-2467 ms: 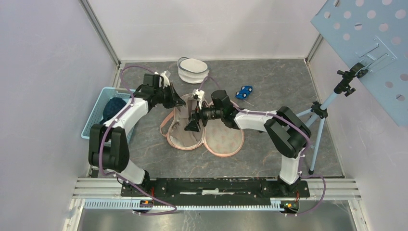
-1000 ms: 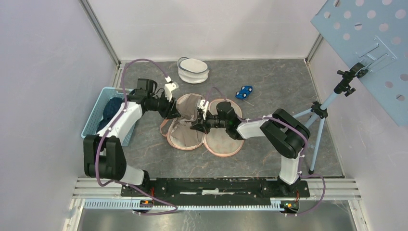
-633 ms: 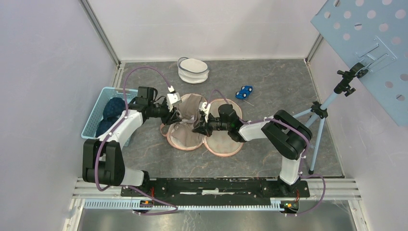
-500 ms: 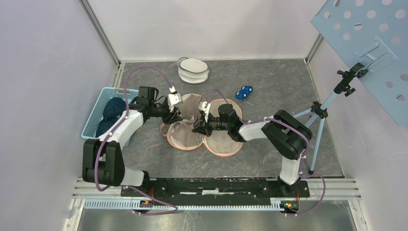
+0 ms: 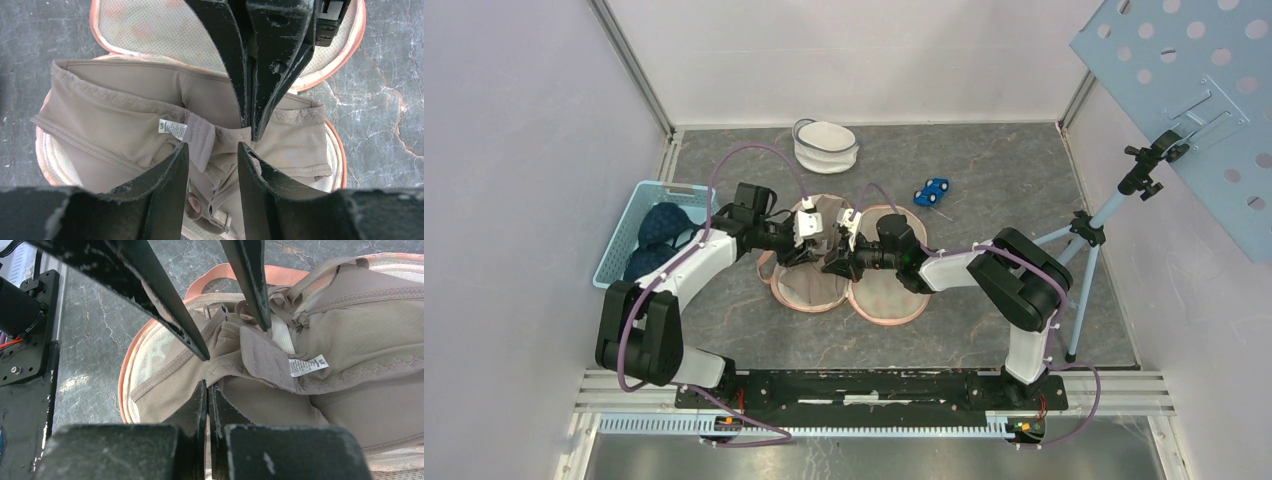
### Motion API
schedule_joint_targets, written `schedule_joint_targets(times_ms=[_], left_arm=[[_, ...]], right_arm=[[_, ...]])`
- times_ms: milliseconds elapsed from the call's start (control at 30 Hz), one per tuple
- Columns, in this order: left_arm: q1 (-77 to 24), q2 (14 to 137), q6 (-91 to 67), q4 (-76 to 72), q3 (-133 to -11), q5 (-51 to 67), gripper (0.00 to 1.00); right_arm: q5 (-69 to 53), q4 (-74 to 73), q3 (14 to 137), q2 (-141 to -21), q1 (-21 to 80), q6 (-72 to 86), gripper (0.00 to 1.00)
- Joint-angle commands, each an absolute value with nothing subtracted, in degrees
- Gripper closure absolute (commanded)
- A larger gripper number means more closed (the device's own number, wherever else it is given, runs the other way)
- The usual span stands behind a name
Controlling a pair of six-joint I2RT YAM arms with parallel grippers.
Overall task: Unzip the laundry bag and remove the bra
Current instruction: Adjust the bra in the laundry bag.
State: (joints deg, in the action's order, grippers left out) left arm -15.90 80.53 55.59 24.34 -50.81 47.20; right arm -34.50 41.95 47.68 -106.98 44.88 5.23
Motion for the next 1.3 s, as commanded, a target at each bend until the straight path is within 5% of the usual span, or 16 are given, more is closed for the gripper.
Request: schedule_joint_targets(times_ms=[0,167,300,400,667,800,900,1267], left_arm=[[-17.7,81.9,59.4,23.8,-50.9,45.6,0.53],[-18.4,82.5,58.1,21.7,-50.5,43.3,0.62],[-18.6,81.3,55.3,22.7,-51.3,42.7,0.89],[-18.9,78.0,55.6,27.0,-51.8,42.5,0.98],[-18.9,69.0,56.0,30.3,-48.3,40.0,0.96],[-18.9,70.2,54.2,24.4,-47.0,38.0,0.66],[-18.8,72.1,55.0,20.5,-46.5,37.2,0.57],[-19.3,82.7,54.2,18.4,-51.7,38.9,0.55]], right_arm=[[-35.2,43.4,49.4,-107.7,44.8,5.7,1.0],[-35.3,43.5,49.1,-107.7,44.5,5.9,1.0],[-35.2,43.4,49.1,-108.2,44.2,6.5,1.0],[-35.2,44.0,49.0,-108.8,43.7,7.8,1.0],[-35.6,46.0,48.4,-109.4,42.9,10.3,1.0],[-35.9,45.8,48.4,-109.4,42.9,10.6,1.0],[-35.9,45.6,48.3,-109.2,42.9,10.5,1.0],[-36.4,45.7,48.4,-109.5,42.9,10.9,1.0]])
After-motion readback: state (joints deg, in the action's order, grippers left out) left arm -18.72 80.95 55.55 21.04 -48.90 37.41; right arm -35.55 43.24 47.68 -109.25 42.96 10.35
